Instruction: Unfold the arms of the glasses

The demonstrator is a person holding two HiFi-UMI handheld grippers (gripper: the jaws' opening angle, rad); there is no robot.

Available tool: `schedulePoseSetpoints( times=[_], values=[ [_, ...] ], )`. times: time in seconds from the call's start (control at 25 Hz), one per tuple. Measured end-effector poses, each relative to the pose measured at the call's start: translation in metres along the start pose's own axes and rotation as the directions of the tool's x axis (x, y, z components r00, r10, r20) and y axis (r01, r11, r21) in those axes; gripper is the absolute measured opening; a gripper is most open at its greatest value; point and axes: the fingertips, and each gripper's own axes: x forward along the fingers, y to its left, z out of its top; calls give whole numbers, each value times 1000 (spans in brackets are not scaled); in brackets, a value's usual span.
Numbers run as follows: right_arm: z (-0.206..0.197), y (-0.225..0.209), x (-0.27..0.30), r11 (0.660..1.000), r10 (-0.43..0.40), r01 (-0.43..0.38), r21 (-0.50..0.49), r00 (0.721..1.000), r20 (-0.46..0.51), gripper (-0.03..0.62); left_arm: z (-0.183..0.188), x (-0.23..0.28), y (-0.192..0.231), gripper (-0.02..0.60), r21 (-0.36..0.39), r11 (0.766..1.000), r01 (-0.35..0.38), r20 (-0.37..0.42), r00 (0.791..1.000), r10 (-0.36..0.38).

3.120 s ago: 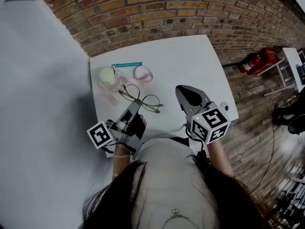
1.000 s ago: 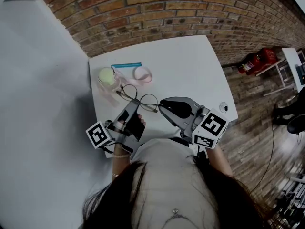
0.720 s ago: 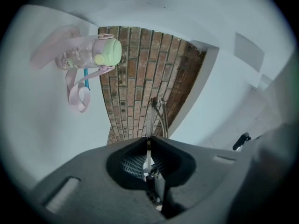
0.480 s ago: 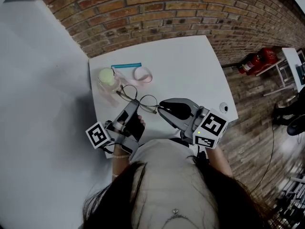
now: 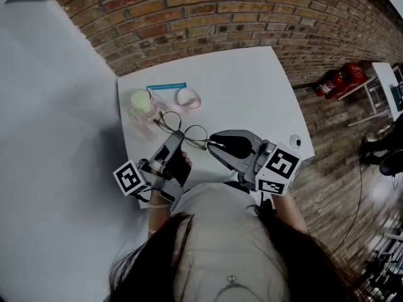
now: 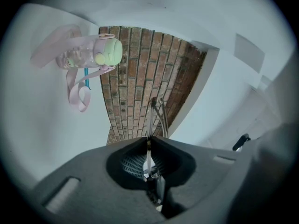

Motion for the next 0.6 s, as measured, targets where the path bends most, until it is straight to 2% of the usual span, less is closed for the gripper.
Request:
schedulePoseSetpoints(
  times=[0.28,0.4,0.6],
  values=[
    [-1,-1,0,999,-24,24,-30,1000,-5,51,0,0,0,23,-2,1000,2,-2,1000,-2],
    [1,-2,-1,998,-38,38,-46,999,3,27,-1,1,-1,23,0,1000,3,-8,1000,-3],
    [2,1,2,998,-23,24,-53,1000,3,21,-5,3,0,23,-2,1000,8,-28,1000,-8]
  ],
)
